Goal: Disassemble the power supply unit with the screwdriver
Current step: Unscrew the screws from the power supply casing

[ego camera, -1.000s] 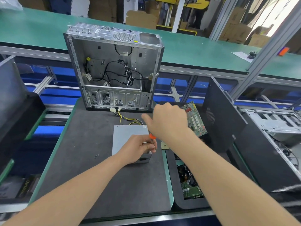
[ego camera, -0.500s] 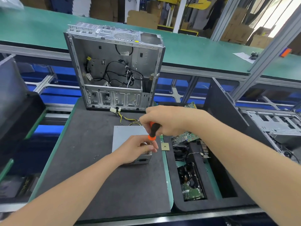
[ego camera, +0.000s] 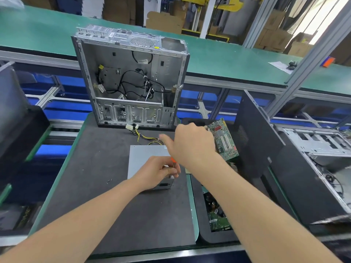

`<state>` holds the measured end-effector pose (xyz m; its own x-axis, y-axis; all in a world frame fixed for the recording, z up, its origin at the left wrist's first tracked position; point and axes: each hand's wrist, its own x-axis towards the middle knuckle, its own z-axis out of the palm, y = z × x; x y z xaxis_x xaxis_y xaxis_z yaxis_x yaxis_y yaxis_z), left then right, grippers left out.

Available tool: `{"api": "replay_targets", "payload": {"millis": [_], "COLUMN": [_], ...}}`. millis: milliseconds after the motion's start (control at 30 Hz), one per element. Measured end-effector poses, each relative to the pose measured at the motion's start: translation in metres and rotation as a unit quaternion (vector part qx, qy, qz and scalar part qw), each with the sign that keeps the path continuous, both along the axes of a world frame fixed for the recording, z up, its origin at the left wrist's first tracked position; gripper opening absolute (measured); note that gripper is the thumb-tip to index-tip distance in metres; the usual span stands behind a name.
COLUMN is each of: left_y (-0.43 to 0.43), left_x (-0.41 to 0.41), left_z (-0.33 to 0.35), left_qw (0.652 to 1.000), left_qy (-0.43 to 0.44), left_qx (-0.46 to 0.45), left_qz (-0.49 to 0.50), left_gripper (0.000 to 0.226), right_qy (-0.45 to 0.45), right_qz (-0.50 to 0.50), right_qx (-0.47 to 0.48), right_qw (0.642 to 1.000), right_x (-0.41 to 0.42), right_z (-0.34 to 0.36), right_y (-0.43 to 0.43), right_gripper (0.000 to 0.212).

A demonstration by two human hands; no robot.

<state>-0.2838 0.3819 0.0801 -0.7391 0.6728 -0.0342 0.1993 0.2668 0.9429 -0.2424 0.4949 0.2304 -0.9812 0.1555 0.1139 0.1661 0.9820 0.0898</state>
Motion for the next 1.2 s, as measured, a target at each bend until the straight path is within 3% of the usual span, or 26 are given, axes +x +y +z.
{"api": "replay_targets", "payload": {"millis": [233, 400, 567, 733, 800, 933, 1033, 1200], "left_y": [-0.007, -0.008, -0.008, -0.007, -0.007, -0.004, -0.003, -0.005], "left_x": [-0.005, -0.001, 0.000, 0.000, -0.001, -0.003, -0.003, -0.003], "left_z": [0.004, 0.008, 0.011, 0.012, 0.011, 0.009, 0.007, 0.004], "left_qw": [0.999, 0.998, 0.996, 0.996, 0.996, 0.995, 0.996, 0.997], "left_qy": [0.004, -0.032, -0.050, -0.053, -0.051, -0.056, -0.047, -0.024], "left_qx": [-0.008, 0.052, 0.067, 0.074, 0.074, 0.081, 0.074, 0.070], "left_qz": [-0.034, -0.022, -0.009, -0.002, 0.000, 0.007, -0.004, -0.013], "left_gripper": [0.013, 0.039, 0.014, 0.016, 0.012, 0.015, 0.019, 0.027], "right_qy": [-0.109, -0.220, -0.273, -0.247, -0.164, 0.043, 0.003, -0.090], "right_qz": [0.126, 0.266, 0.312, 0.292, 0.262, 0.080, -0.004, 0.056], "right_qx": [-0.098, -0.077, -0.052, -0.078, -0.095, -0.040, -0.014, -0.060], "right_qw": [0.981, 0.935, 0.909, 0.921, 0.946, 0.995, 1.000, 0.993], "right_x": [-0.008, -0.013, -0.020, -0.014, -0.007, 0.001, -0.004, -0.011], "right_z": [0.011, 0.035, 0.042, 0.036, 0.028, 0.011, 0.006, 0.009], "right_y": [0.018, 0.034, 0.035, 0.037, 0.033, 0.013, 0.006, 0.013], "right_gripper": [0.026, 0.013, 0.024, 0.021, 0.022, 0.052, 0.055, 0.036]}}
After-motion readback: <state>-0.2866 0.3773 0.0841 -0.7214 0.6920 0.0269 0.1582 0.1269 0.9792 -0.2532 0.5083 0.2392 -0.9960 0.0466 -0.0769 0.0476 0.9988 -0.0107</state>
